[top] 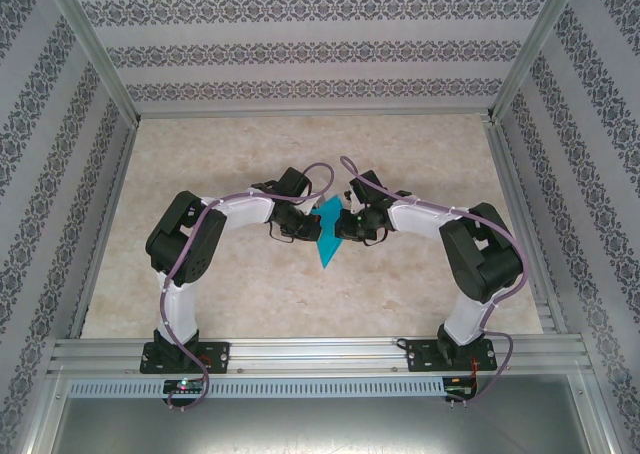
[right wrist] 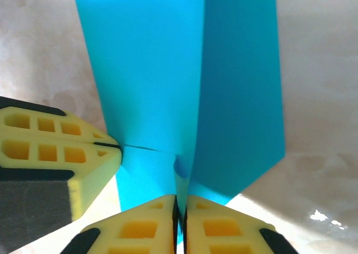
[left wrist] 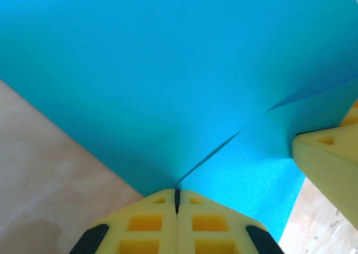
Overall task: Fold a paper plane with a square sheet of paper (pick it up from the middle)
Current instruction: Fourth fold the wing at the center of the table.
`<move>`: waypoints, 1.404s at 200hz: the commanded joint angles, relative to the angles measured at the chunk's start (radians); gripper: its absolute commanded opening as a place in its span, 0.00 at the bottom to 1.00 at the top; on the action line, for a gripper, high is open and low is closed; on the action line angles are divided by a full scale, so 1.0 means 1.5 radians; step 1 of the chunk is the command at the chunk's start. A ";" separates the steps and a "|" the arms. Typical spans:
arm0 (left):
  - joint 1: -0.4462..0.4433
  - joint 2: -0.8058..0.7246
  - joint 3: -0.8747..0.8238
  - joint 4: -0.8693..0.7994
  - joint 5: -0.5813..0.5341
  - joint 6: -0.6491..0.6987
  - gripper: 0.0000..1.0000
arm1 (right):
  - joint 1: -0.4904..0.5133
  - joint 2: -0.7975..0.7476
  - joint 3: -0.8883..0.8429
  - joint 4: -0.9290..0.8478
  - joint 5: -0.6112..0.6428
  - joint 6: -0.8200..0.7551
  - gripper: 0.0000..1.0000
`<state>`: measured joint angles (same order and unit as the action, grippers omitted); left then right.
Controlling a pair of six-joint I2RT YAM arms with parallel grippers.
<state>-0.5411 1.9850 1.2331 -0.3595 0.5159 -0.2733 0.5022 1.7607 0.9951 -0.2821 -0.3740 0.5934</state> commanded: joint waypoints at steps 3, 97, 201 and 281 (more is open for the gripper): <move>0.006 0.032 -0.031 -0.065 -0.045 -0.004 0.00 | 0.011 -0.015 0.008 -0.014 0.019 -0.014 0.18; 0.006 0.035 -0.031 -0.064 -0.040 -0.002 0.00 | 0.017 -0.028 0.008 0.012 -0.016 -0.006 0.18; 0.006 0.035 -0.033 -0.065 -0.035 -0.001 0.00 | 0.036 0.005 0.035 0.005 -0.016 -0.008 0.09; 0.008 0.031 -0.040 -0.061 -0.032 0.001 0.00 | 0.041 0.040 0.048 0.026 -0.041 0.002 0.10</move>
<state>-0.5411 1.9850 1.2289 -0.3550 0.5232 -0.2733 0.5480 1.7992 1.0492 -0.2668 -0.4076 0.5949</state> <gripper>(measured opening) 0.065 0.095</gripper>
